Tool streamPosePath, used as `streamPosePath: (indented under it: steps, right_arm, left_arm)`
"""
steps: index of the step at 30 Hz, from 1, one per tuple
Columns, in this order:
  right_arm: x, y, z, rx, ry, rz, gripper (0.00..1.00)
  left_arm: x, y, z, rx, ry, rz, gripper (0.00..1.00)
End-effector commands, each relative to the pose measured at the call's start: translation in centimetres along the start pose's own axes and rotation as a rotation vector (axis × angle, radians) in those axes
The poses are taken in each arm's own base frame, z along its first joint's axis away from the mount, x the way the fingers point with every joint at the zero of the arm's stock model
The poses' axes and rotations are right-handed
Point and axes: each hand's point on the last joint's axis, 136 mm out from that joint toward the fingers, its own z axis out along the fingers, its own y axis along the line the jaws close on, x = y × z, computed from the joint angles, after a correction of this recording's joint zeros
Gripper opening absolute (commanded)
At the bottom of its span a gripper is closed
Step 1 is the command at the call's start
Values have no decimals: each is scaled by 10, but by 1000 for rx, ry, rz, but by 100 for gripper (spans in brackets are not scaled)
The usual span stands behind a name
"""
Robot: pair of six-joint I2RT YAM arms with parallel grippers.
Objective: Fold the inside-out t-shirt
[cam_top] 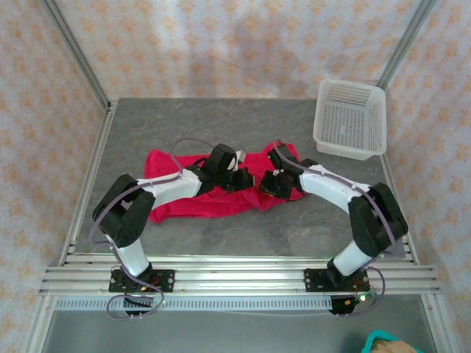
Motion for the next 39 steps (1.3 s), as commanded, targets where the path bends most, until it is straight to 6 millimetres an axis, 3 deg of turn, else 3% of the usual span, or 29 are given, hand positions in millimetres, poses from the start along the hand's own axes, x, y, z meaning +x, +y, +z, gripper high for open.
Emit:
streamPosePath:
  steps: [1,4,6,10,12,20,24,32,36,39]
  right_arm:
    - [0,2,17,13,4,17,43]
    - [5,-3,29,28,18,43,49]
    - [5,-5,34,33,18,54,45]
    - [3,-1,25,29,11,45,7]
    - [-1,6,8,17,-13,23,0]
    - [-18,30,-92,-50,-201,-90,0]
    - [-17,32,-116,-104,-255,-96,0]
    - [-9,17,-109,-133,-288,-92,0]
    - [-8,-25,-138,-138,-516,-48,0]
    - [0,-54,-134,-169,-544,40,0]
  left_arm:
    - [-17,-13,-7,20,-59,23,0]
    - [-20,-12,-9,20,-66,13,0]
    - [-22,-12,-10,27,-72,2,0]
    - [-25,-12,-10,41,-76,-15,0]
    - [-26,-10,-9,40,-75,-20,0]
    - [-36,-9,-6,30,-80,-24,0]
    - [-39,-12,-7,35,-84,-24,0]
    - [-34,5,-8,-25,-85,-34,1]
    - [-43,24,-17,-75,-121,-83,1]
    - [-52,24,-23,-75,-142,-91,0]
